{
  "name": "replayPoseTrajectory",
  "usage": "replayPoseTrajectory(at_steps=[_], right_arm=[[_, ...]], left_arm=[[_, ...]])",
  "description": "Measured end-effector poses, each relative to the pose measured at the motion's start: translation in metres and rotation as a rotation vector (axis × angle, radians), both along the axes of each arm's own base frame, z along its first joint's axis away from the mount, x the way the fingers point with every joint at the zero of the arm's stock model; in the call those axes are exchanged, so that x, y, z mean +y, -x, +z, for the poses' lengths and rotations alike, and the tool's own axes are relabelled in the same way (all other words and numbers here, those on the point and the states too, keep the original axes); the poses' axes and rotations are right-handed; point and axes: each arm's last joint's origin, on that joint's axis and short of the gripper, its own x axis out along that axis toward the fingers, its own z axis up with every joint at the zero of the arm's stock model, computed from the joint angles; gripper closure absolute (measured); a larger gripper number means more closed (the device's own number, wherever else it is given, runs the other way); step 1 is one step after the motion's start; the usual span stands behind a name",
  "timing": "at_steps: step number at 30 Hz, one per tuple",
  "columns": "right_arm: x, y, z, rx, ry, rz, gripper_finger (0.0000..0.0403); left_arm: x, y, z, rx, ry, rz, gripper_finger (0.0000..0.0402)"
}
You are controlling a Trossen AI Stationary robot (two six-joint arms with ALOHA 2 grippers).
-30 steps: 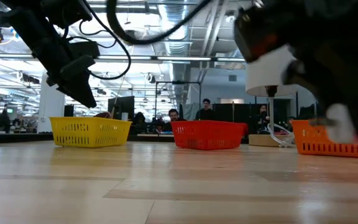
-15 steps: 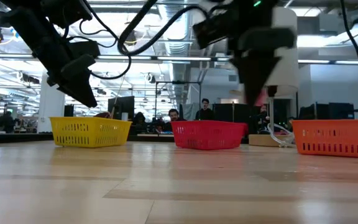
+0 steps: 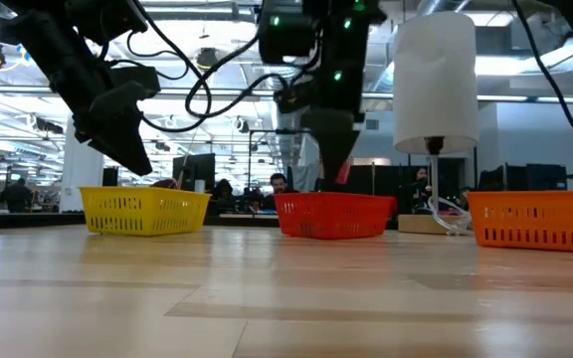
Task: Pick & Place Office items
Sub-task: Put the pink charger adapter into the red bin, then return to Home Position
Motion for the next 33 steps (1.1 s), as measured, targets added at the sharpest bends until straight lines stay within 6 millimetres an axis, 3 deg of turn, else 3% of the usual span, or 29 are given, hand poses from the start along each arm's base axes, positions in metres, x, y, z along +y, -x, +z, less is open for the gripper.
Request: replayPoseTrajectory(at_steps=[7,19,24,33], right_arm=[[-0.022,0.0,-0.005,0.004,-0.084,-0.043,0.024],[-0.021,0.003,-0.004,0.028,-0.101,-0.042,0.0238],[-0.015,0.012,0.018,0.033,-0.046,0.003,0.0263],[-0.011,0.039,0.072,-0.013,0.022,0.117,0.0341]], left_arm=[[0.0,0.0,0.0,0.0,0.0,0.0,0.0298],[0.0,0.0,0.0,0.007,-0.007,-0.011,0.0298],[0.0,0.0,0.0,0.042,-0.05,-0.074,0.0298],[0.0,0.004,0.01,-0.002,-0.083,-0.121,0.0298]])
